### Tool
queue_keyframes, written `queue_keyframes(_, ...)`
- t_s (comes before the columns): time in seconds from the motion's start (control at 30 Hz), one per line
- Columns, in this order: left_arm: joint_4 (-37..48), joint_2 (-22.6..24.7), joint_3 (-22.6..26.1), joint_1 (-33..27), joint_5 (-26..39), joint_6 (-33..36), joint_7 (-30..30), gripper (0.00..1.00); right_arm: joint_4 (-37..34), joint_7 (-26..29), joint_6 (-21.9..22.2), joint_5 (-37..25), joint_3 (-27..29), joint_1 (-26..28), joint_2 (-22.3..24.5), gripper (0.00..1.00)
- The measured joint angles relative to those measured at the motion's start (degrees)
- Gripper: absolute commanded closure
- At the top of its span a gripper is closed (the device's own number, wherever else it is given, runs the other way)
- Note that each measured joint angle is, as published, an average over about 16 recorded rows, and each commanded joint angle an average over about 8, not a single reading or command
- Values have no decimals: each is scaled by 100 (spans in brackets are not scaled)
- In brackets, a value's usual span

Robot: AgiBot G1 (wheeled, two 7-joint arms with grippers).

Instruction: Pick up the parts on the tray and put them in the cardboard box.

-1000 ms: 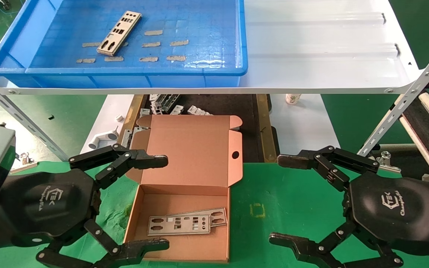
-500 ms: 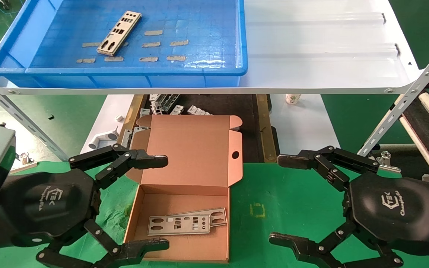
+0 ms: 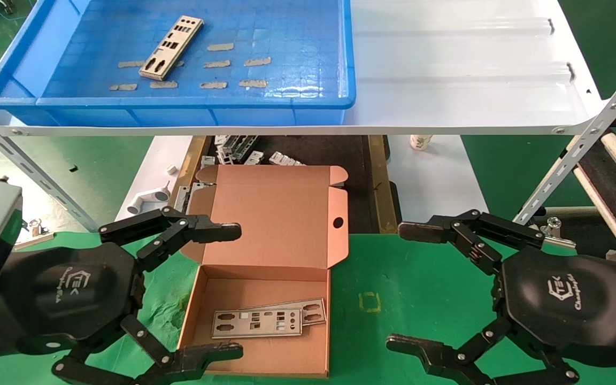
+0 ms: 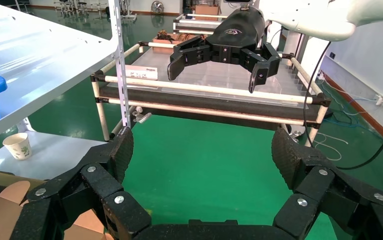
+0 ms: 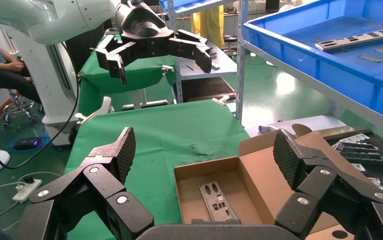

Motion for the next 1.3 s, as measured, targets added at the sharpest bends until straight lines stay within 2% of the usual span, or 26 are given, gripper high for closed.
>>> queue_keyframes(0.07, 22, 21, 0, -21, 24, -42, 10, 0, 0, 0, 0, 0, 0, 0, 0, 94)
queue_keyframes(0.13, 61, 56, 1, -63, 62, -102, 26, 0, 0, 0, 0, 0, 0, 0, 0, 100)
queue_keyframes(0.33, 361, 269, 30, -362, 290, -400, 107, 0, 0, 0, 0, 0, 0, 0, 0, 100)
queue_keyframes(0.53, 1023, 637, 120, -970, 715, -864, 225, 0, -1, 0, 0, 0, 0, 0, 0, 100)
queue_keyframes(1.0, 3512, 1619, 560, -2906, 2092, -2188, 559, 0, -1, 0, 0, 0, 0, 0, 0, 100)
queue_keyframes(1.3, 5062, 2163, 834, -3911, 2710, -2850, 647, 0, -1, 0, 0, 0, -1, 0, 0, 100)
